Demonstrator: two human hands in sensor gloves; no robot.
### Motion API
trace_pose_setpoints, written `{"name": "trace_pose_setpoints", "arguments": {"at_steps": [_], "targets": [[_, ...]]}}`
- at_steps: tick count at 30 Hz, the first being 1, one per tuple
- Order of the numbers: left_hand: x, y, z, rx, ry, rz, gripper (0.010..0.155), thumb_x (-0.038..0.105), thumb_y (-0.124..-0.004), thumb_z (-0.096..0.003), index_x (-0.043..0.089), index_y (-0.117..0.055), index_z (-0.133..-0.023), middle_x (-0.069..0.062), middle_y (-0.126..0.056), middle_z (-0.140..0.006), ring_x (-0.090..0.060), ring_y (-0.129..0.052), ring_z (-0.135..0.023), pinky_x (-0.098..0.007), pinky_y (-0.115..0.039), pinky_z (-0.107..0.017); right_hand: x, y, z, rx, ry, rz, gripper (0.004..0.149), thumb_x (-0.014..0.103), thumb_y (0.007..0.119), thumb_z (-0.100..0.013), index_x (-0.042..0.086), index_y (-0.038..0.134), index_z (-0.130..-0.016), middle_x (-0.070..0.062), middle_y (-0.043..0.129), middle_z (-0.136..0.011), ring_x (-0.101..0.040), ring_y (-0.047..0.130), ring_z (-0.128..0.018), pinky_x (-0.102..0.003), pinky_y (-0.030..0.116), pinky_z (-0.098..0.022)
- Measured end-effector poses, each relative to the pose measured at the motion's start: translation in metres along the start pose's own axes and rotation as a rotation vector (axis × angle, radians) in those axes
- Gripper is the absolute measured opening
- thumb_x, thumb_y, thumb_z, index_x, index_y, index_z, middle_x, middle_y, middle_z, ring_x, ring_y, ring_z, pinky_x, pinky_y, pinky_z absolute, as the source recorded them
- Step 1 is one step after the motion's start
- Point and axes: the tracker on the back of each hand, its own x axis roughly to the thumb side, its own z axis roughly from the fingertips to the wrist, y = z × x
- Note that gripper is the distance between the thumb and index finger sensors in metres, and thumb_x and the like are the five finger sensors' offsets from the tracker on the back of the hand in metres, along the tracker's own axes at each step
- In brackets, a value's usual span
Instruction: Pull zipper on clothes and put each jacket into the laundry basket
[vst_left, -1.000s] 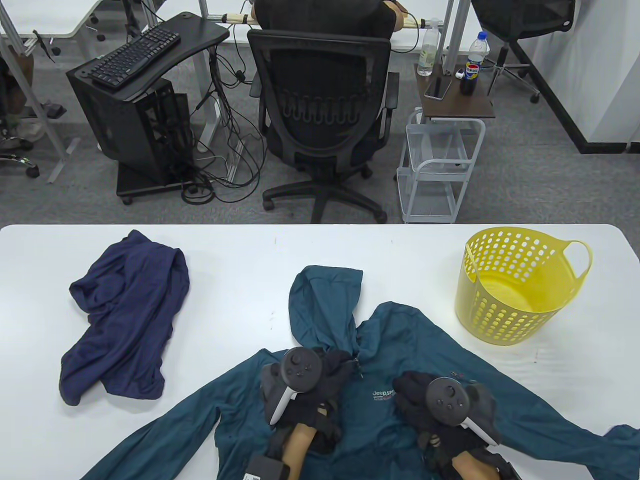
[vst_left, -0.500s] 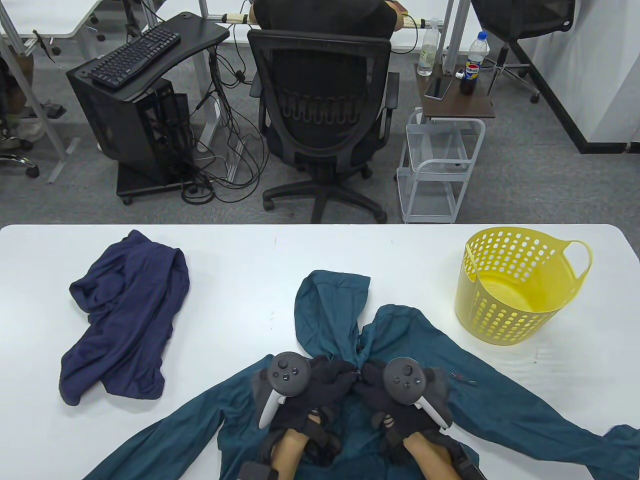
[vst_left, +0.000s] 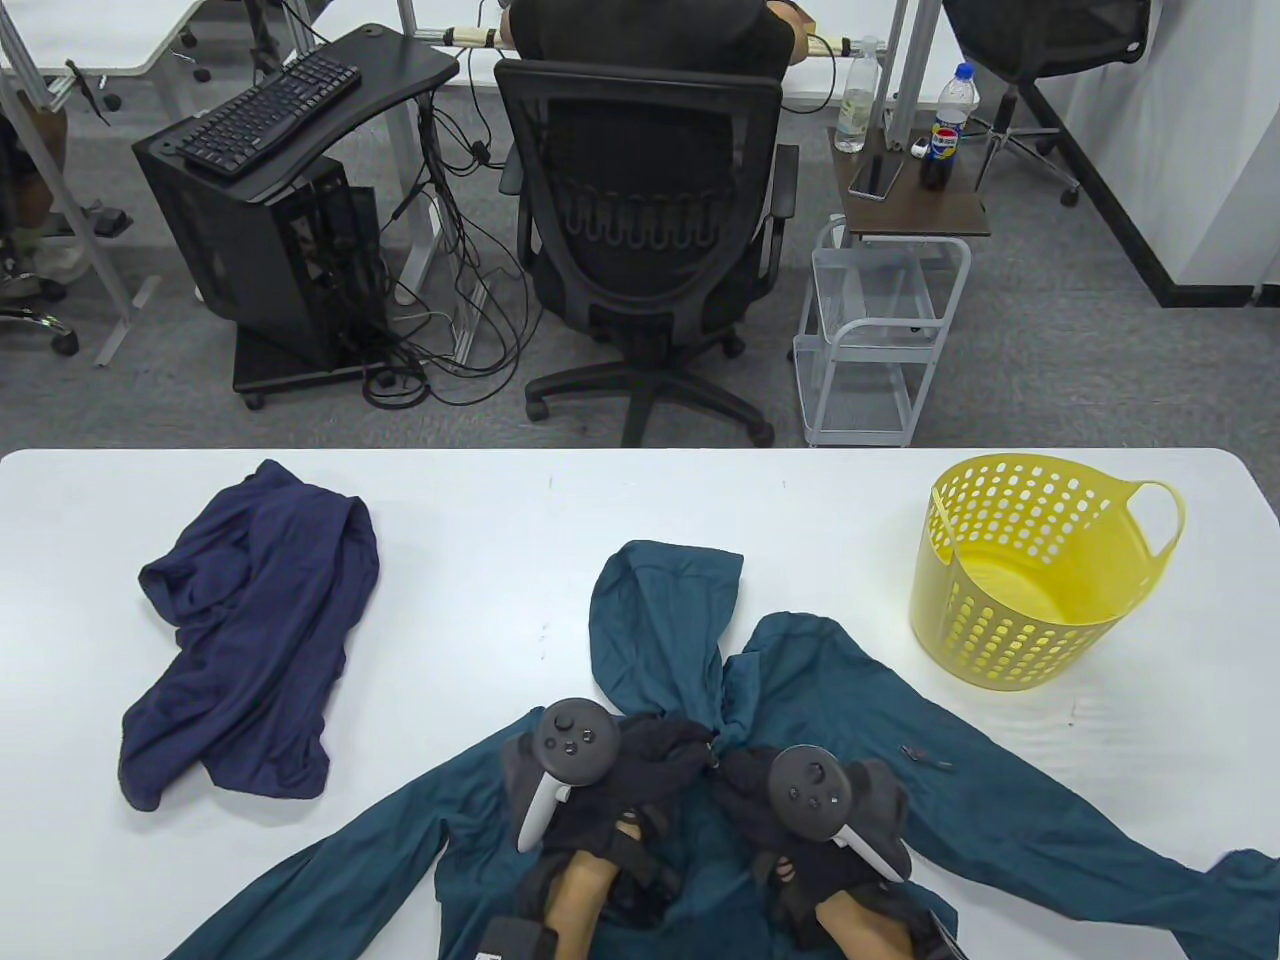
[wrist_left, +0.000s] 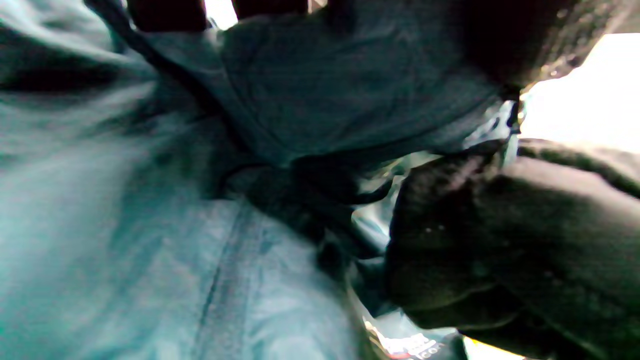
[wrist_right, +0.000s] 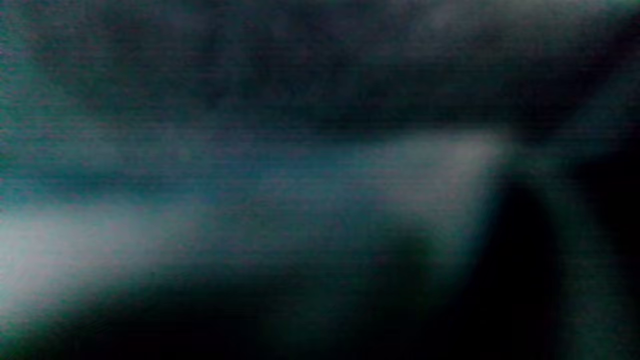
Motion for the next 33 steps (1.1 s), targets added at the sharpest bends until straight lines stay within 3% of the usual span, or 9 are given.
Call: {"name": "trace_pose_setpoints", "arguments": {"at_steps": [6,13,17,19,22,24,26,28,33], "targets": [[-0.017,0.026,0.0,0.121,0.068,0.212,0.041,0.059,-0.076,-0.0363,0.048,-0.088,-0.074,0.019,-0.1,-0.08,-0.024,-0.082,-0.094,-0.058,-0.065,-0.067,0.004,0.013,0.005,0.098,-0.007,0.067,0.041,0.049,0.08,-0.048,0.029,0.09,-0.082,0.001,0.099,-0.079,-0.031,0.094,-0.076,-0.056,0.069,-0.062],[-0.019,0.05,0.01,0.455,0.138,-0.225,0.043,0.061,-0.075,-0.0355,0.051,-0.086,-0.076,0.02,-0.098,-0.083,-0.024,-0.082,-0.095,-0.057,-0.066,-0.066,0.01,0.014,0.007,0.147,-0.055,0.111,0.041,0.046,0.08,-0.049,0.029,0.088,-0.085,0.001,0.097,-0.082,-0.033,0.091,-0.08,-0.057,0.067,-0.063],[0.017,0.037,0.023,0.549,-0.031,-0.576,0.055,0.058,-0.072,-0.0372,0.055,-0.066,-0.092,0.013,-0.075,-0.106,-0.031,-0.06,-0.105,-0.061,-0.059,-0.069,0.003,0.012,0.003,0.101,-0.018,0.05,0.043,0.045,0.075,-0.051,0.028,0.084,-0.09,0.0,0.094,-0.089,-0.033,0.09,-0.081,-0.057,0.067,-0.063],[0.043,0.027,0.033,0.545,-0.168,-0.737,0.055,0.057,-0.071,-0.0388,0.062,-0.06,-0.092,0.015,-0.065,-0.111,-0.027,-0.049,-0.109,-0.06,-0.054,-0.072,-0.003,0.007,-0.001,0.06,0.011,-0.031,0.044,0.045,0.074,-0.051,0.028,0.084,-0.09,-0.001,0.093,-0.09,-0.033,0.091,-0.08,-0.057,0.067,-0.063],[0.068,0.006,0.039,0.422,-0.303,-0.788,0.047,0.05,-0.074,-0.04,0.065,-0.07,-0.084,0.022,-0.071,-0.108,-0.021,-0.051,-0.111,-0.06,-0.052,-0.075,-0.011,-0.004,-0.003,-0.022,0.02,-0.179,0.044,0.045,0.074,-0.052,0.029,0.083,-0.091,0.0,0.093,-0.091,-0.033,0.09,-0.081,-0.057,0.067,-0.063],[0.068,-0.006,0.034,0.305,-0.328,-0.779,0.046,0.045,-0.075,-0.0406,0.065,-0.073,-0.082,0.024,-0.071,-0.109,-0.02,-0.049,-0.111,-0.061,-0.049,-0.076,-0.013,-0.011,0.001,-0.074,0.011,-0.265,0.044,0.046,0.074,-0.052,0.03,0.083,-0.092,0.0,0.093,-0.091,-0.033,0.09,-0.081,-0.057,0.067,-0.064],[0.06,-0.012,0.026,0.283,-0.312,-0.792,0.052,0.045,-0.077,-0.039,0.064,-0.068,-0.086,0.022,-0.07,-0.109,-0.022,-0.052,-0.11,-0.061,-0.051,-0.075,-0.014,-0.013,0.004,-0.096,-0.006,-0.316,0.044,0.045,0.076,-0.051,0.026,0.086,-0.09,-0.002,0.095,-0.089,-0.034,0.091,-0.079,-0.058,0.067,-0.063],[0.054,-0.013,0.019,0.312,-0.257,-0.788,0.044,0.046,-0.078,-0.0376,0.058,-0.082,-0.079,0.02,-0.076,-0.106,-0.023,-0.056,-0.109,-0.062,-0.053,-0.074,-0.013,-0.008,0.004,-0.019,-0.027,-0.257,0.044,0.046,0.078,-0.051,0.026,0.087,-0.089,-0.002,0.096,-0.088,-0.034,0.092,-0.079,-0.058,0.067,-0.062],[0.042,-0.022,0.001,0.294,-0.17,-0.951,0.039,0.048,-0.08,-0.0353,0.056,-0.088,-0.073,0.021,-0.084,-0.1,-0.023,-0.061,-0.107,-0.062,-0.054,-0.073,-0.002,0.011,-0.004,0.091,-0.007,0.012,0.045,0.043,0.082,-0.049,0.023,0.085,-0.09,-0.002,0.097,-0.083,-0.031,0.095,-0.073,-0.057,0.068,-0.062]]}}
